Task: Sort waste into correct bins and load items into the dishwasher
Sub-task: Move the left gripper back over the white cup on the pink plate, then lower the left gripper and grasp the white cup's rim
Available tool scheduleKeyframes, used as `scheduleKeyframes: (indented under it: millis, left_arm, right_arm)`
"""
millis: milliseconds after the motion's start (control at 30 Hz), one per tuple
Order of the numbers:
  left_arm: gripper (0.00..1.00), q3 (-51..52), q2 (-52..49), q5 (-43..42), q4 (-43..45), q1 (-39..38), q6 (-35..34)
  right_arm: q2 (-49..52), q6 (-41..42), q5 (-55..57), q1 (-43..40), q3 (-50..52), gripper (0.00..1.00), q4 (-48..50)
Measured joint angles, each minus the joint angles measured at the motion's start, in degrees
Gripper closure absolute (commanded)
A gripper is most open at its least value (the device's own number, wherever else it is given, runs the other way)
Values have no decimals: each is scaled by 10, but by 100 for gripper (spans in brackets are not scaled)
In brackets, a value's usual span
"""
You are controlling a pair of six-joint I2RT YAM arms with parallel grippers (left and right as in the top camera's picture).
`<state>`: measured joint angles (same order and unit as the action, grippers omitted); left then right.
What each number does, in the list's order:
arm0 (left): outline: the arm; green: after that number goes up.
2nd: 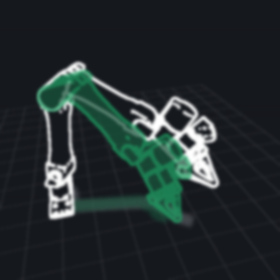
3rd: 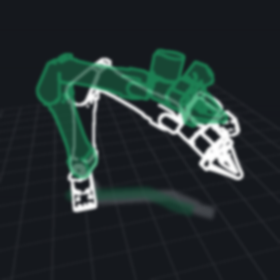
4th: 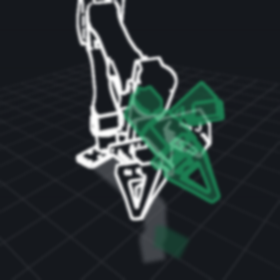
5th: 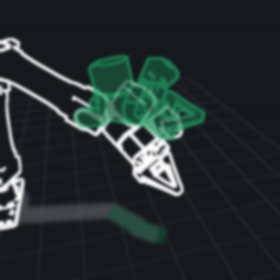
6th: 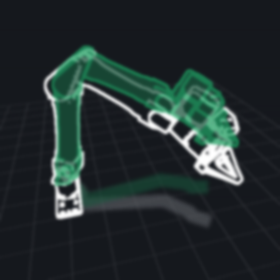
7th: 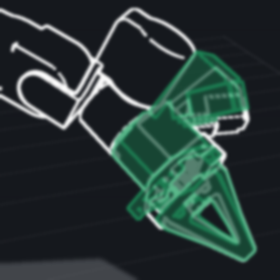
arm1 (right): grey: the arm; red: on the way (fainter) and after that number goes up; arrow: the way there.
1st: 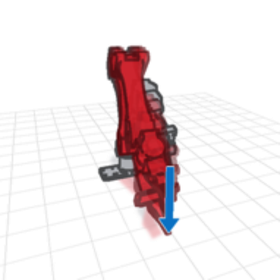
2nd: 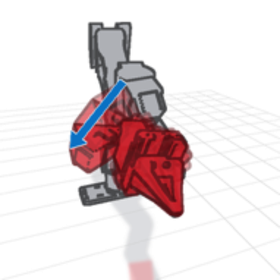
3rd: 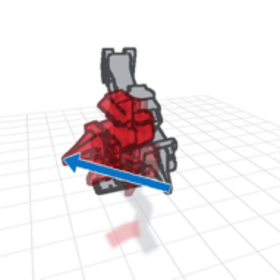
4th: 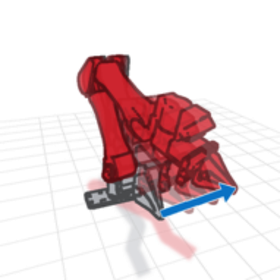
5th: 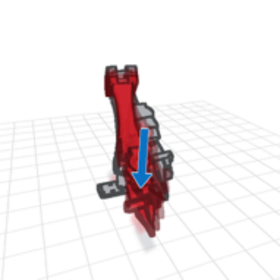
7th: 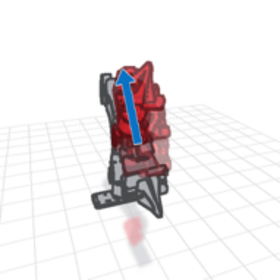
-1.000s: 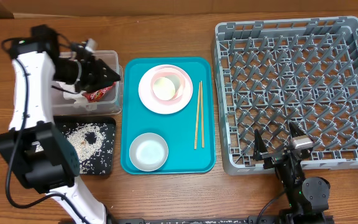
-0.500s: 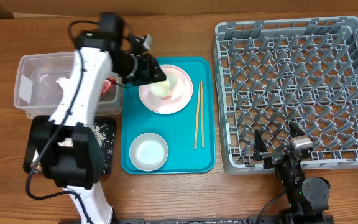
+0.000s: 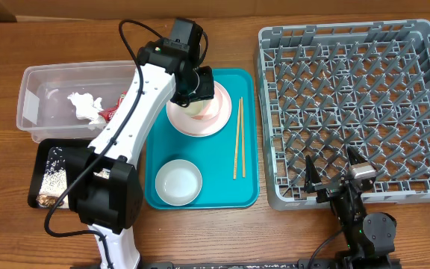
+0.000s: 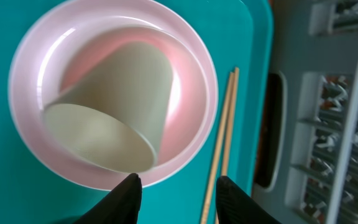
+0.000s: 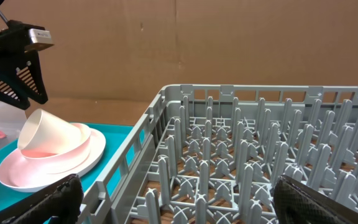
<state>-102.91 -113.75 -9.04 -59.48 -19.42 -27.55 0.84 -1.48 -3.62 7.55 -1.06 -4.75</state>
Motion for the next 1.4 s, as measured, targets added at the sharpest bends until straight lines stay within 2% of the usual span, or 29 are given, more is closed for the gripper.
scheduleKeyframes:
  millis: [267,800,1400]
  left_arm:
    - [57,0,0,37,0,-1,-45]
    - [57,0,-19,42,0,-9,-125]
    - [58,0,-45,45,9,-9,-141]
  right_arm:
    - [0,0,0,0,0,0,0]
    - [0,0,0,0,0,0,0]
    - [0,0,0,0,0,0,0]
